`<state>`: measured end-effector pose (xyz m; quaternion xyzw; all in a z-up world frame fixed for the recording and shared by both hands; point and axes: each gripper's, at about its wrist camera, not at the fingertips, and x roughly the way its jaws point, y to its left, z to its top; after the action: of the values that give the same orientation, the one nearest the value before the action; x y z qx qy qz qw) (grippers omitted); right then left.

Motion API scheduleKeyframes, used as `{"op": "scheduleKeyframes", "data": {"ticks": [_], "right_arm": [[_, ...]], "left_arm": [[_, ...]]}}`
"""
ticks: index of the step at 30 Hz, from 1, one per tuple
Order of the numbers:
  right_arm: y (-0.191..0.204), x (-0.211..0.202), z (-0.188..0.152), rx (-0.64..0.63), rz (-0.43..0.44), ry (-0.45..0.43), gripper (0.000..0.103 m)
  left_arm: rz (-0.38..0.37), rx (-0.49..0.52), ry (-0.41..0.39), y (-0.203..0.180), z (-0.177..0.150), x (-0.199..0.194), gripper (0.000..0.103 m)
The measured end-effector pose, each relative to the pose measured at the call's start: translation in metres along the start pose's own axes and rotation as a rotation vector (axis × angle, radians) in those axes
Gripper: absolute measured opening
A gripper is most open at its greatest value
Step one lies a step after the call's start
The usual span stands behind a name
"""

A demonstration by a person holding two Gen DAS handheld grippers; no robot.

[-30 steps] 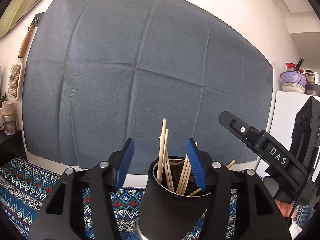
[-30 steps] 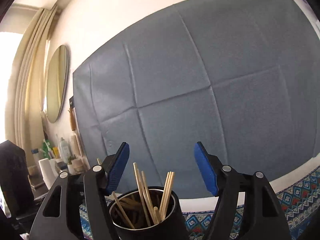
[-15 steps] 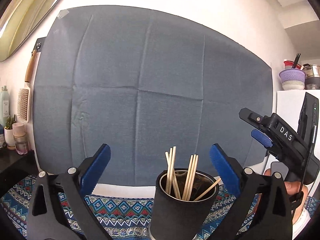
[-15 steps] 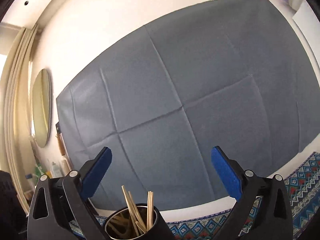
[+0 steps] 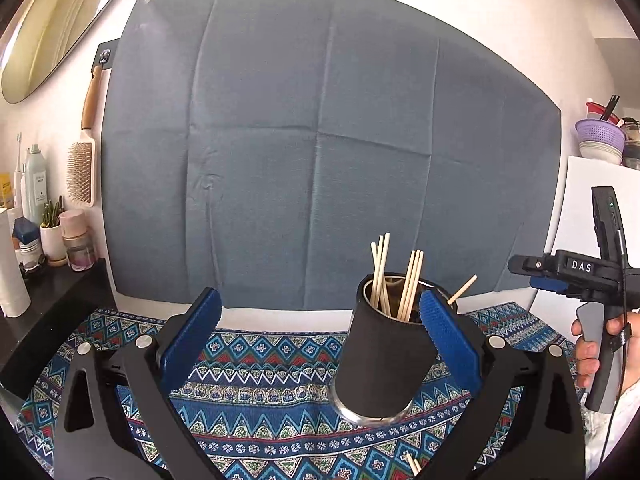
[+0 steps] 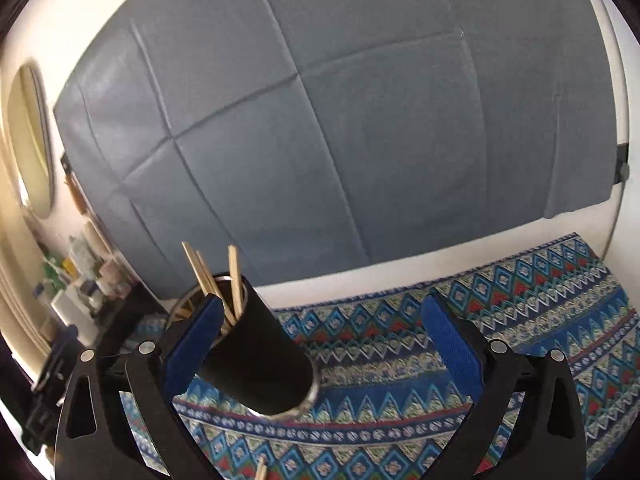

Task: Organize utensils
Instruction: 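Move both tools back down to the last sticks on the cloth, then grasp one wooden stick with the left tool while the right tool grasps another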

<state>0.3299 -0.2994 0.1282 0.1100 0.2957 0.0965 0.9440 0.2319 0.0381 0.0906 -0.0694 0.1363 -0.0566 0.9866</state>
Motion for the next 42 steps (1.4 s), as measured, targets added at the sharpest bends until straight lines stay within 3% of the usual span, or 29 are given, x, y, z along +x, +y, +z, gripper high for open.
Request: {"op": "scheduleKeyframes", "data": {"ticks": [2, 9, 17, 24, 30, 35, 42], "right_arm": [[0.002, 0.006, -0.015, -0.057, -0.014, 0.092, 0.095], [0.018, 0.041, -0.087, -0.15, 0.085, 0.46, 0.095], [0.034, 0.065, -0.157, -0.181, 0.096, 0.711, 0.095], [0.052, 0.067, -0.181, -0.259, 0.021, 0.738, 0.095], [0.073, 0.071, -0.196, -0.327, -0.053, 0.711, 0.096], [0.081, 0.069, -0.204, -0.323, -0.065, 0.676, 0.096], [0.105, 0.07, -0.217, -0.361, -0.132, 0.693, 0.095]], "left_arm": [[0.005, -0.012, 0.028, 0.004, -0.005, -0.003, 0.097], [0.041, -0.035, 0.128, 0.014, -0.031, -0.007, 0.097], [0.031, 0.016, 0.204, 0.007, -0.058, -0.012, 0.097], [0.031, 0.046, 0.213, -0.003, -0.077, -0.009, 0.097], [0.008, 0.077, 0.276, -0.014, -0.095, 0.005, 0.097], [0.001, 0.061, 0.338, -0.012, -0.104, 0.016, 0.097], [0.016, 0.052, 0.383, -0.01, -0.112, 0.024, 0.097]]}}
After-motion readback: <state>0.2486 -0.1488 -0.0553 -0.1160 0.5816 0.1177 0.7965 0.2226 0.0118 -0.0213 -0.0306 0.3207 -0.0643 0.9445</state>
